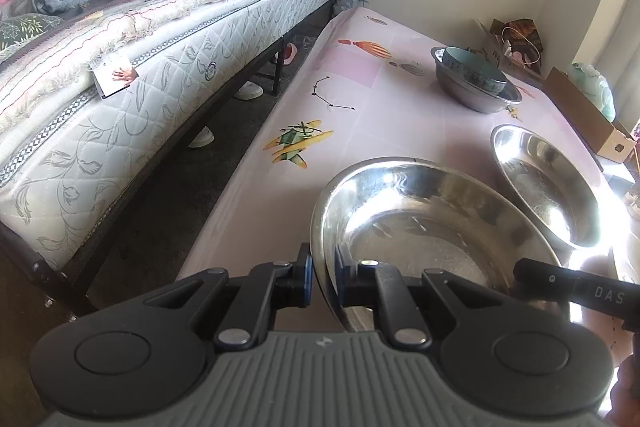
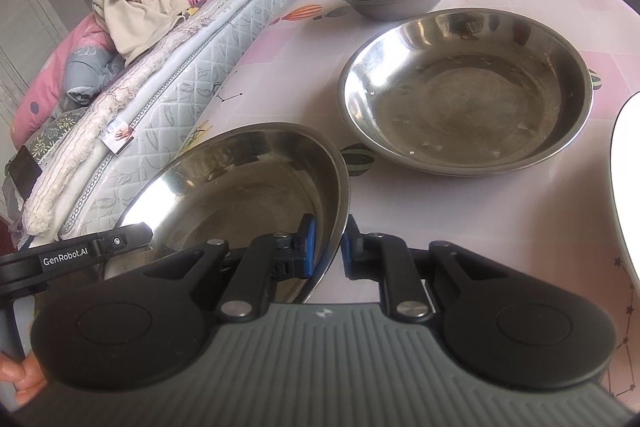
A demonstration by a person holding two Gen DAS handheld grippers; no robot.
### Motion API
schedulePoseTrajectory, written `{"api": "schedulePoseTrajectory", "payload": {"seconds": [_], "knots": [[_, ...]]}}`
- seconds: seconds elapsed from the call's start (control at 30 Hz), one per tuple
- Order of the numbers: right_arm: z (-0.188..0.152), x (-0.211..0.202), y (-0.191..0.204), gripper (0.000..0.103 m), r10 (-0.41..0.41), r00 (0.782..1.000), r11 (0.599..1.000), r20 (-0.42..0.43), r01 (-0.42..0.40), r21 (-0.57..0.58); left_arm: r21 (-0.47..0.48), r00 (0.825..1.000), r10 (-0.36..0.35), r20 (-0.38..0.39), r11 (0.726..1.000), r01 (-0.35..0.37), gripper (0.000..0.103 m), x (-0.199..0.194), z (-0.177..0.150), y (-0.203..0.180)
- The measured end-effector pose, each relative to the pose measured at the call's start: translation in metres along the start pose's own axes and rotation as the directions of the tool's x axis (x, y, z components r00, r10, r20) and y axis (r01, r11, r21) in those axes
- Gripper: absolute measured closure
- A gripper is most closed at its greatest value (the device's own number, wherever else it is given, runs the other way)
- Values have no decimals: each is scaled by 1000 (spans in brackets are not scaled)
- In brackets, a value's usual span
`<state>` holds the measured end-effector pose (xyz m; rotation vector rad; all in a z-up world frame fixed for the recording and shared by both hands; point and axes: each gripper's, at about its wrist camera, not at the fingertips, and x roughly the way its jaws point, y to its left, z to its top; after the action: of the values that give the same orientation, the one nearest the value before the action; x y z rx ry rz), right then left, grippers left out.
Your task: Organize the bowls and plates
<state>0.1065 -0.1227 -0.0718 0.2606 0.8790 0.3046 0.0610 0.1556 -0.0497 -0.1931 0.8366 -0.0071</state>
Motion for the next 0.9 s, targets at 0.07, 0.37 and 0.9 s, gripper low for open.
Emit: {"api": "schedulePoseTrajectory", "payload": {"seconds": [0.07,0.37,0.9], "knots": [[0,-1,1,89,-1,1000,1000,3,1,-5,0,1000,-1,8,1000,1,91,-2,0,0],[0,-7,6,89,3,1000,1000,25,-2,-27,4,999,-5,42,1000,5,91,-12,2,0],[14,-27,-2,89,-17,996,1000,87,17,-5,49,996,-43,79,998,39,91,-14,22,-28]]}}
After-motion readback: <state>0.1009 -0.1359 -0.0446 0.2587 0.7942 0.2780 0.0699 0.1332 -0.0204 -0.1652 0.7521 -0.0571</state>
